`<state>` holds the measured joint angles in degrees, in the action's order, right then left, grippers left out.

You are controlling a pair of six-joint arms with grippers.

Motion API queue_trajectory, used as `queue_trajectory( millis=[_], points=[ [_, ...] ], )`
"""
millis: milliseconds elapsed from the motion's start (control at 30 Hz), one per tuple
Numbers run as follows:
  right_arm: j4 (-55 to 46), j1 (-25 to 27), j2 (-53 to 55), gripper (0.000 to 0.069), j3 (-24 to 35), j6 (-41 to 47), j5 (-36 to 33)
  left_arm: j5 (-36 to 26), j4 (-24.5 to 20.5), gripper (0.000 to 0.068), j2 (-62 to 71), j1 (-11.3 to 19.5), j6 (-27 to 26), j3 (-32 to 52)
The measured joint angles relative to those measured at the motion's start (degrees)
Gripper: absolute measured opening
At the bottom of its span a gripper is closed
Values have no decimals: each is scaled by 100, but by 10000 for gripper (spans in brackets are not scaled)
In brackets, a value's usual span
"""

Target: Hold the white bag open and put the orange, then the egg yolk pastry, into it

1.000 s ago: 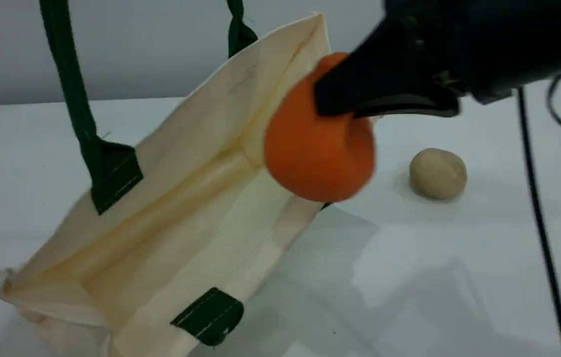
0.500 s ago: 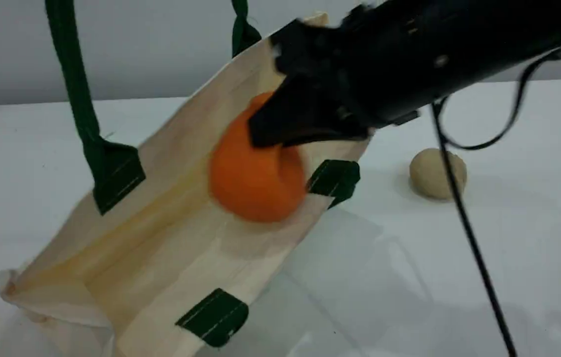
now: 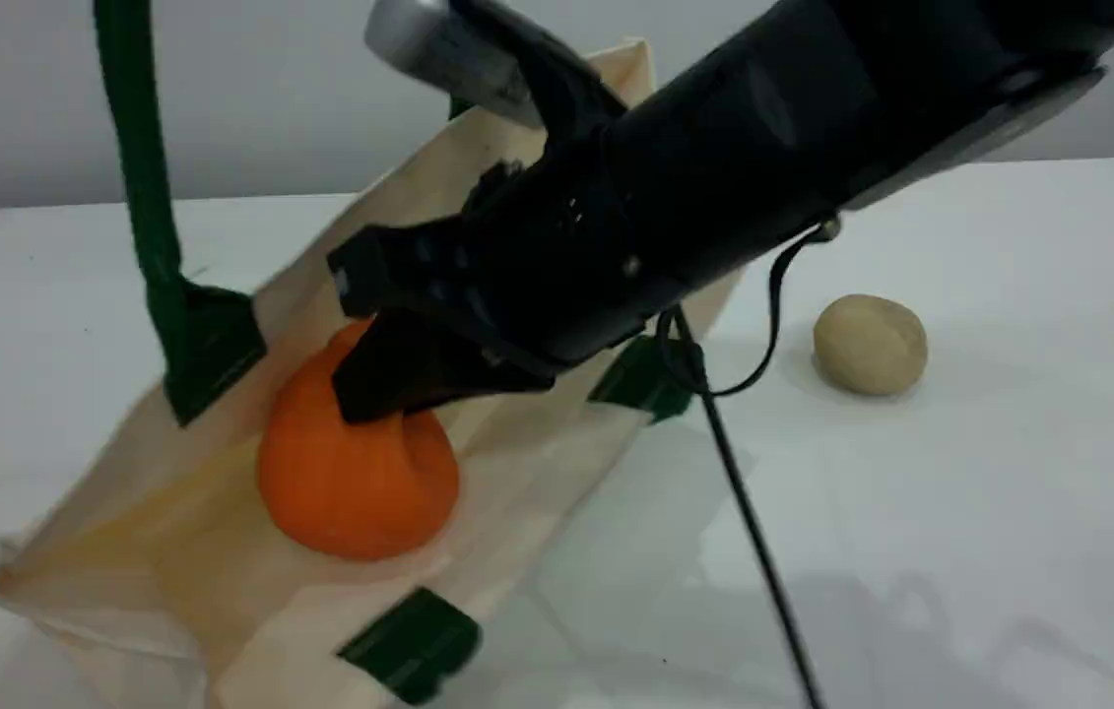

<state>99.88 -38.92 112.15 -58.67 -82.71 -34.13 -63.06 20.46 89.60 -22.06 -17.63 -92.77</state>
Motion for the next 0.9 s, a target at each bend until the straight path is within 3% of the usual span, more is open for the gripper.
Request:
queue_trajectory(
  millis=[333,733,833,900],
  points=[
    [-4,-61,1,36,-461,-5,180,-2,48,86,0,0,-6,0],
    [4,-61,-9,47,-476,-101,429,-2,55,86,0,0,-6,0],
    [11,-61,-9,87,-476,-311,612,-7,55,86,0,0,-6,0],
    [24,-61,-9,163,-476,-365,715,-7,55,86,0,0,-6,0]
  ],
)
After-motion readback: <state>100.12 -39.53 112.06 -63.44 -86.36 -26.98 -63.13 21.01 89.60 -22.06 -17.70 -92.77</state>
